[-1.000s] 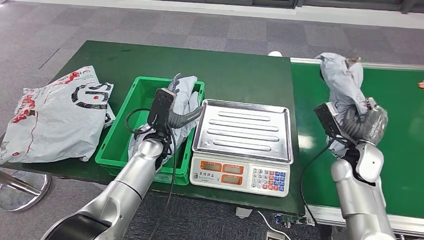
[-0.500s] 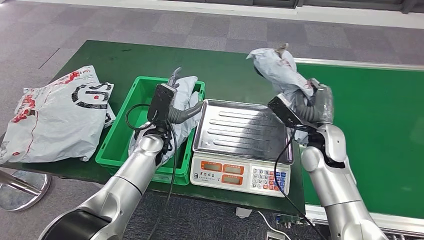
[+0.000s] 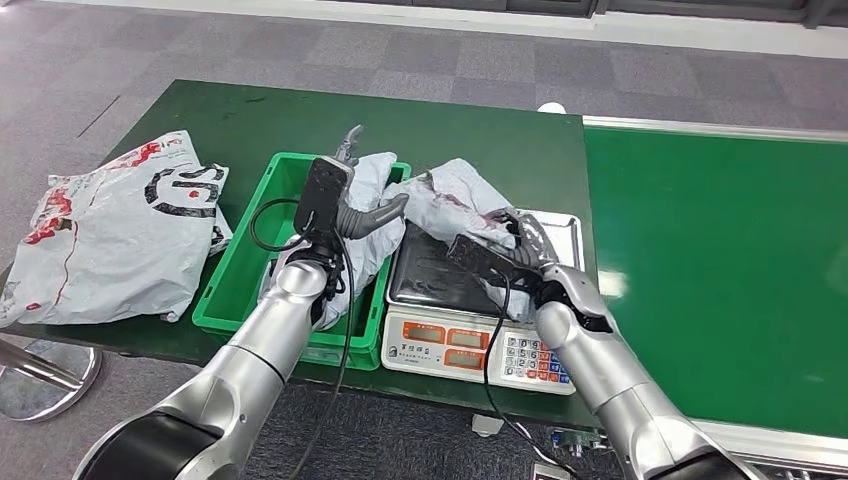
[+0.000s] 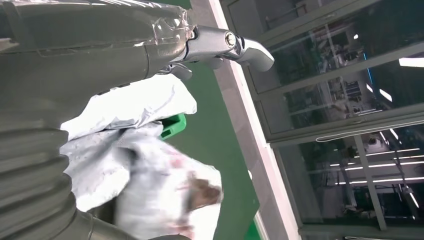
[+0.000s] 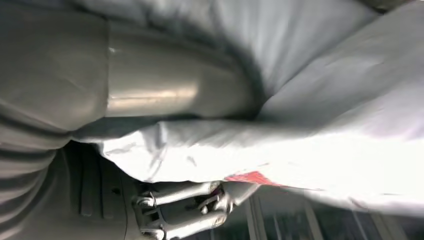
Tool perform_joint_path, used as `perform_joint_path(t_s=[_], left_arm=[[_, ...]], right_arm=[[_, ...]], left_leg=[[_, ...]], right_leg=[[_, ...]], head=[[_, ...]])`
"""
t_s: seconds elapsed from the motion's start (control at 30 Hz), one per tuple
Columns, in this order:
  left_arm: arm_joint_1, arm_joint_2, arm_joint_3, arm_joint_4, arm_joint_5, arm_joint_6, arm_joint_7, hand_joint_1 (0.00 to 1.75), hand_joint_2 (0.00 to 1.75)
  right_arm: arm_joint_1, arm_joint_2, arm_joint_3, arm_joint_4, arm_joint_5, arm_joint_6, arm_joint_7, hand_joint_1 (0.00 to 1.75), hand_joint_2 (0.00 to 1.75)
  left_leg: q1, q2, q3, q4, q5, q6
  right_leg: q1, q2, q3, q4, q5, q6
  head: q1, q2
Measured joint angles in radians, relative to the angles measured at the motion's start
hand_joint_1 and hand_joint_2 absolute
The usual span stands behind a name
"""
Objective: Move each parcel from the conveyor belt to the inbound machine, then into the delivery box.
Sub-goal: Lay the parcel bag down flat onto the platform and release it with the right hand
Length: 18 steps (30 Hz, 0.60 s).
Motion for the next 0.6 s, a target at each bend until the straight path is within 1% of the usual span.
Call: perform_joint_path(t_s=[0.17, 0.3, 0.37, 0.43, 0.53, 0.6], left_arm=[[-0.003, -0.002, -0.002, -0.001, -0.008, 0.019, 0.000, 0.00, 1.75], [-0.005, -0.002, -0.002, -0.002, -0.010, 0.025, 0.000, 0.00, 1.75], [-0.005, -0.002, -0.002, -0.002, -0.011, 0.040, -0.001, 0.00, 1.75], [-0.005, -0.001, -0.003, -0.005, -0.011, 0.058, -0.004, 0.00, 1.75], [-0.005, 0.000, -0.003, -0.011, -0.011, 0.071, -0.013, 0.00, 1.75], [-0.004, 0.000, -0.005, -0.013, -0.011, 0.073, -0.018, 0.00, 1.75]], right_arm=[[-0.014, 0.021, 0.021, 0.089, -0.019, 0.002, -0.004, 0.00, 1.75], [-0.028, 0.028, 0.031, 0.121, -0.025, 0.001, -0.007, 0.00, 1.75], [-0.032, 0.032, 0.031, 0.129, -0.044, -0.004, -0.025, 0.00, 1.75], [-0.031, 0.036, 0.031, 0.133, -0.085, -0.025, -0.069, 0.00, 1.75], [-0.010, 0.044, 0.031, 0.120, -0.166, -0.090, -0.171, 0.00, 1.75], [0.015, 0.049, 0.030, 0.093, -0.211, -0.131, -0.222, 0.00, 1.75]], left_leg=[[0.000, 0.001, 0.002, 0.000, 0.000, 0.000], [0.000, 0.001, 0.005, 0.000, 0.000, 0.000], [0.000, 0.002, 0.005, 0.000, 0.000, 0.000], [0.000, 0.003, 0.006, 0.000, 0.000, 0.000], [0.000, 0.004, 0.006, 0.000, 0.000, -0.001], [0.000, 0.004, 0.006, 0.000, 0.000, -0.001]], right_leg=[[0.000, 0.001, 0.001, 0.000, 0.000, 0.000], [0.000, 0.002, 0.003, 0.000, 0.000, 0.000], [0.000, 0.003, 0.004, 0.000, 0.000, 0.000], [0.000, 0.004, 0.004, 0.000, 0.000, 0.000], [0.000, 0.004, 0.004, 0.000, 0.001, -0.001], [0.000, 0.004, 0.003, 0.000, 0.001, -0.001]], head=[[0.000, 0.000], [0.000, 0.000], [0.000, 0.000], [0.000, 0.000], [0.000, 0.000], [0.000, 0.000]])
